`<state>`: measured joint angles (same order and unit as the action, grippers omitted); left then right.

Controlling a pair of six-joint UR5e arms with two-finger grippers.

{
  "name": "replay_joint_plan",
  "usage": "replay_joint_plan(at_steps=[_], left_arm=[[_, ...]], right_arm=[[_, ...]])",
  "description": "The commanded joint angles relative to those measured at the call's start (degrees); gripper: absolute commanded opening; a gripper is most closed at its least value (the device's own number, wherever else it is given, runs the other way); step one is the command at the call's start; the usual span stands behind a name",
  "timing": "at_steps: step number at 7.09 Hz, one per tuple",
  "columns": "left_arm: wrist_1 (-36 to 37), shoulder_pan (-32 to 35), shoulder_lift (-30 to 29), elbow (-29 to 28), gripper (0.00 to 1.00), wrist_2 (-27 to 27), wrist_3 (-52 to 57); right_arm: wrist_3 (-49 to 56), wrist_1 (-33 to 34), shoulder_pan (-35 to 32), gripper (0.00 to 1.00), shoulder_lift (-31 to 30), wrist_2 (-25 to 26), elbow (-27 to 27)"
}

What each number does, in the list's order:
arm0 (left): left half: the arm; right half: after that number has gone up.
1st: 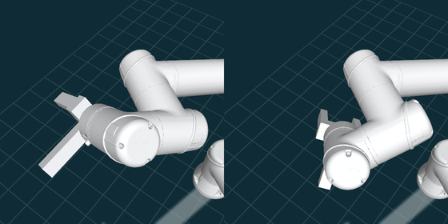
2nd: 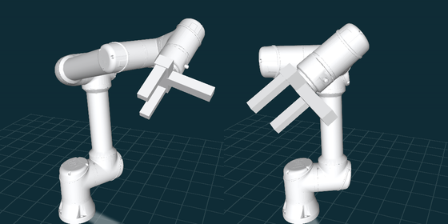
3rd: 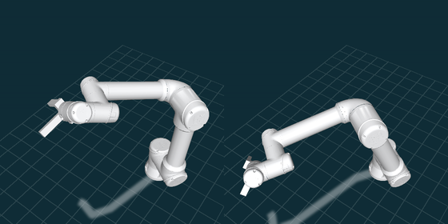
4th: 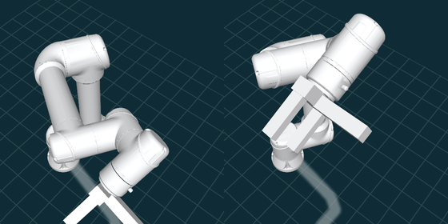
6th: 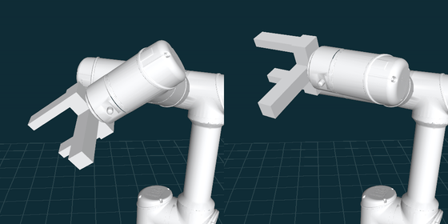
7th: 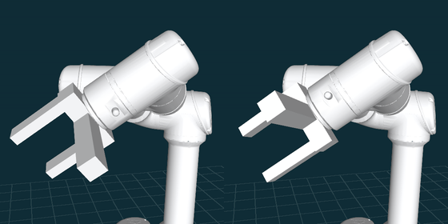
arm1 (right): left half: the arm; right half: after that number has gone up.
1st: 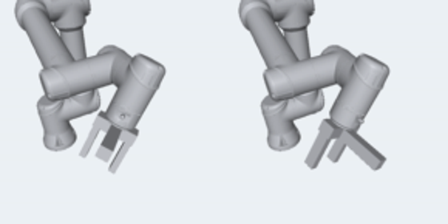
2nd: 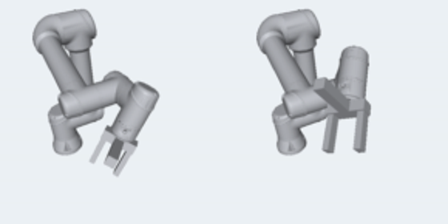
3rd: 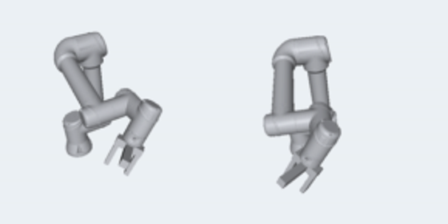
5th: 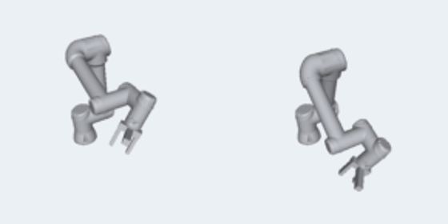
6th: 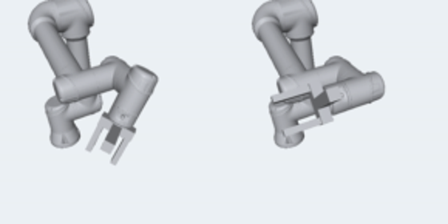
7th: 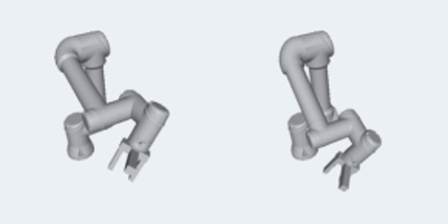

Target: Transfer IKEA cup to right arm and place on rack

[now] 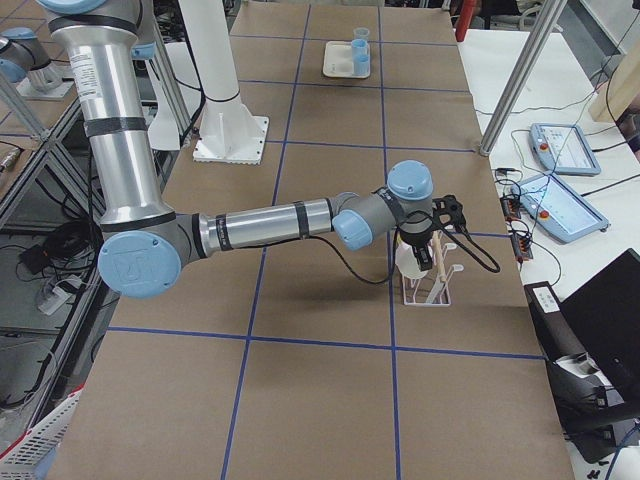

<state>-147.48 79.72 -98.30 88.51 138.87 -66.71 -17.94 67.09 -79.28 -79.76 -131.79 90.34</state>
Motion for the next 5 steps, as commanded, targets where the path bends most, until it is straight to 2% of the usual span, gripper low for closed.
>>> replay_joint_plan(at_steps=[1, 4, 5], left_arm=[[0.0, 0.1, 0.0, 0.1, 1.00, 0.0, 0.0], [-0.1, 0.1, 0.1, 0.4, 1.00, 0.1, 0.0], [-0.1, 0.0, 0.8, 0.6, 1.00, 0.0, -0.1]], right_arm=[[0.0, 0.1, 0.4, 0.36, 0.7, 0.7, -1.0], [0.0, 0.0, 0.9, 0.43, 1.8, 0.8, -3.1], [0.0, 0.0, 1.3, 0.63, 2.5, 0.9, -3.8]])
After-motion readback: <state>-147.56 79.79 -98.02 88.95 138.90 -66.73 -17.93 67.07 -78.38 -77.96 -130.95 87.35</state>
